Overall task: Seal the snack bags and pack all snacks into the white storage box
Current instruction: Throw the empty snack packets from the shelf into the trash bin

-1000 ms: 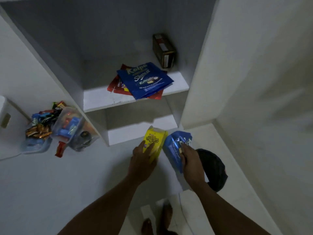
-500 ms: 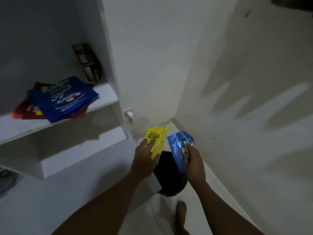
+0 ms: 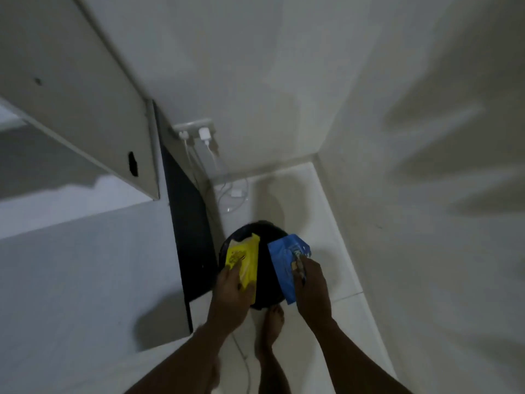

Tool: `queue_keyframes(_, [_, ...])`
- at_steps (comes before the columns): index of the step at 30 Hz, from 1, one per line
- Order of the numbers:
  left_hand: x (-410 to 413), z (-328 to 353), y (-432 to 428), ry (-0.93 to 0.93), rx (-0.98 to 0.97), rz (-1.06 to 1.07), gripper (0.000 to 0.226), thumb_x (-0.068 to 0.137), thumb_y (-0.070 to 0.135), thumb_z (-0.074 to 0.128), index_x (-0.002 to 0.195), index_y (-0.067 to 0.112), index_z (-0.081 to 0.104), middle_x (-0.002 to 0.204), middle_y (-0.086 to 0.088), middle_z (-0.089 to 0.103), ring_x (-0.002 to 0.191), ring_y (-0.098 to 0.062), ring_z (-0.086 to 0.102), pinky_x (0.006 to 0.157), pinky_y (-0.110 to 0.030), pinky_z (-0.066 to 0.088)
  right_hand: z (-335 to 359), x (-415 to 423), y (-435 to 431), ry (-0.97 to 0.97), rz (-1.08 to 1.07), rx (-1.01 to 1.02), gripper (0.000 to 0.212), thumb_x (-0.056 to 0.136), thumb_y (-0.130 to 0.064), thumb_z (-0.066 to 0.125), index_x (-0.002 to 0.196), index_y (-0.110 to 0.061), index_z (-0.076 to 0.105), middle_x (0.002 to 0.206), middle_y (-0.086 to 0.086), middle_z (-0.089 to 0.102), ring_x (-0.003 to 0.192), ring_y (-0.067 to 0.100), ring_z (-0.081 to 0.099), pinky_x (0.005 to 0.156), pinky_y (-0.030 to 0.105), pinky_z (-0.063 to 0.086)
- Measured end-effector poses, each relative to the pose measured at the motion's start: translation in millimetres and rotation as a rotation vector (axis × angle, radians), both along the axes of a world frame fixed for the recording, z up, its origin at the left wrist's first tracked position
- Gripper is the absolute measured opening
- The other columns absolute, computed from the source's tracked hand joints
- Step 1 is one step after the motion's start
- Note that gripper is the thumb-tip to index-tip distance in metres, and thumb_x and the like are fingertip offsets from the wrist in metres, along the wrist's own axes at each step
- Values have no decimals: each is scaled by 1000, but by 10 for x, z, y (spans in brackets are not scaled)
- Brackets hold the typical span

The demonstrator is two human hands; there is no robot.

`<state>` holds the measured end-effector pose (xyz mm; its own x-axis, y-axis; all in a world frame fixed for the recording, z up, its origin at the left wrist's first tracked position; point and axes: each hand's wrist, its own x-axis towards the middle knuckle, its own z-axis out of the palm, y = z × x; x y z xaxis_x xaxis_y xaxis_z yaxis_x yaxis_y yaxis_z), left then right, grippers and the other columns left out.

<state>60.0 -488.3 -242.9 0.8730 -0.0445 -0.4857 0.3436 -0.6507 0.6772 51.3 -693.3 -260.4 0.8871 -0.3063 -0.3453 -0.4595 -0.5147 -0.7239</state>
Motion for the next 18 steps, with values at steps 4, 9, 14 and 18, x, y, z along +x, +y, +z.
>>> queue_keyframes(4, [-191, -354, -44, 213, -21, 164, 48, 97, 33, 55, 142, 19, 44, 114, 1, 61, 105, -20, 63, 81, -31, 50, -490, 9, 53, 107, 74, 138, 34, 102, -40, 48, 130, -23, 57, 121, -5, 63, 112, 9, 60, 94, 33, 54])
queue_keyframes(9, [-131, -958, -215, 513, -121, 427, 51, 100, 30, 51, 149, 24, 37, 136, -5, 55, 121, -26, 54, 94, -35, 46, -1074, 66, 167, 150, 85, 227, 17, 102, -36, 51, 112, -25, 61, 100, -4, 67, 90, 4, 65, 72, 23, 54])
queue_keyframes(14, [33, -1678, -406, 624, -222, 593, 53, 97, 45, 48, 145, 23, 43, 138, -11, 54, 121, -31, 54, 104, -50, 45, -1665, 286, 176, 136, 45, 181, 33, 102, -25, 53, 75, -8, 58, 64, 10, 55, 55, 8, 50, 47, 14, 33])
queue_keyframes(18, [248, -1952, -557, 671, -314, 655, 57, 100, 43, 46, 151, 20, 34, 151, -9, 41, 135, -32, 42, 113, -48, 35, -2046, 414, 155, 250, 83, 157, 30, 99, -16, 53, 71, -9, 54, 62, 4, 52, 56, 10, 47, 54, 27, 36])
